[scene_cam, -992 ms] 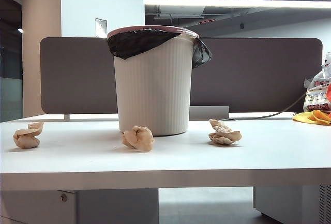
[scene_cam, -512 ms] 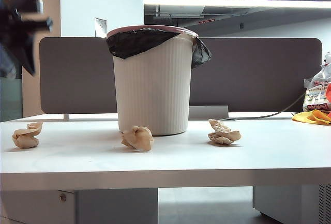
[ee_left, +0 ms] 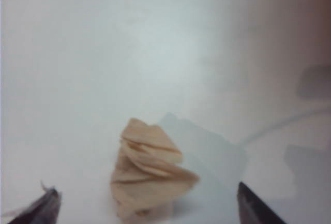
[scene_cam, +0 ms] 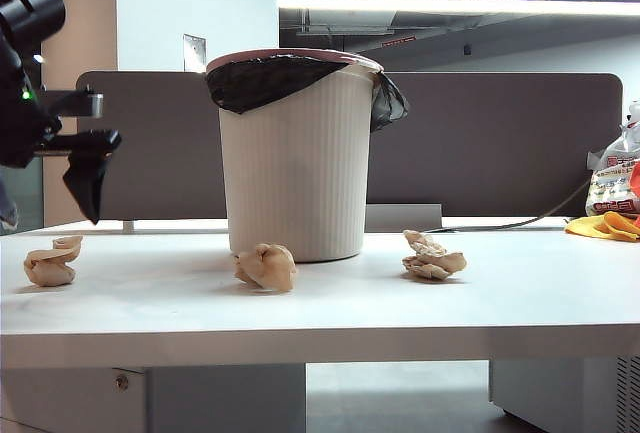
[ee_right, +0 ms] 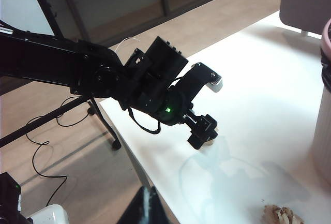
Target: Pick up all the trash on the table and put it in the trash can.
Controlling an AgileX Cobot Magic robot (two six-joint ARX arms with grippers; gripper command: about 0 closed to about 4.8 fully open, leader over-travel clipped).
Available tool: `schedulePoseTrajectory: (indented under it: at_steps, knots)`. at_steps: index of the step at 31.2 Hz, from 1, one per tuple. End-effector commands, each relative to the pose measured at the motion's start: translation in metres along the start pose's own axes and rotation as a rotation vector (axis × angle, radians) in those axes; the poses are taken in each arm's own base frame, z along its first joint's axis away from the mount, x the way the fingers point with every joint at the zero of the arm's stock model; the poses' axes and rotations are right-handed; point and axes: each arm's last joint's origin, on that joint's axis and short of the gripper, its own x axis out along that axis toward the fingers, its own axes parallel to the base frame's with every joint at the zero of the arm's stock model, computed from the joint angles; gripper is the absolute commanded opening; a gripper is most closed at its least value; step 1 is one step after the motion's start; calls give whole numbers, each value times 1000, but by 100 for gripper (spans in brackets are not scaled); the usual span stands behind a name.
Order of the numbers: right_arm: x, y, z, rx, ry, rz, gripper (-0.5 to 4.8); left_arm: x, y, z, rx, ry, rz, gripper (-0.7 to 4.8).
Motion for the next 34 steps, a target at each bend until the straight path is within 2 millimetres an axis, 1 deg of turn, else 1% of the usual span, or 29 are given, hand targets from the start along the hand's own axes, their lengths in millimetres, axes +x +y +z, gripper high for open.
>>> schedulePoseTrajectory:
  at_steps: [1, 16, 22, 23, 27, 29, 31, 32, 34]
  knots:
    - [-1, 2, 3, -8, -17, 10, -5, 9, 1, 2, 33, -30, 64, 479]
    - [-1, 1, 1, 2, -4, 6, -5, 33, 0, -4, 55, 8, 63, 479]
    - [-1, 1, 2, 1, -9, -13, -5, 36, 0, -6, 56, 26, 67, 479]
    - [-1, 1, 2, 0, -12, -13, -5, 36, 0, -7, 57, 29, 67, 454]
    - [-1, 1, 3, -2, -19, -12, -5, 36, 0, -8, 59, 42, 90, 317]
    - [-1, 1, 3, -2, -20, -11, -5, 36, 1, -9, 60, 50, 92, 267]
    - [-1, 1, 3, -2, -20, -11, -5, 36, 1, -9, 60, 54, 92, 200]
    - [-1, 1, 3, -2, -20, -11, -5, 36, 1, -9, 60, 55, 92, 156]
    - [-2, 1, 3, -2, -21, -11, -5, 36, 1, -9, 60, 54, 91, 31]
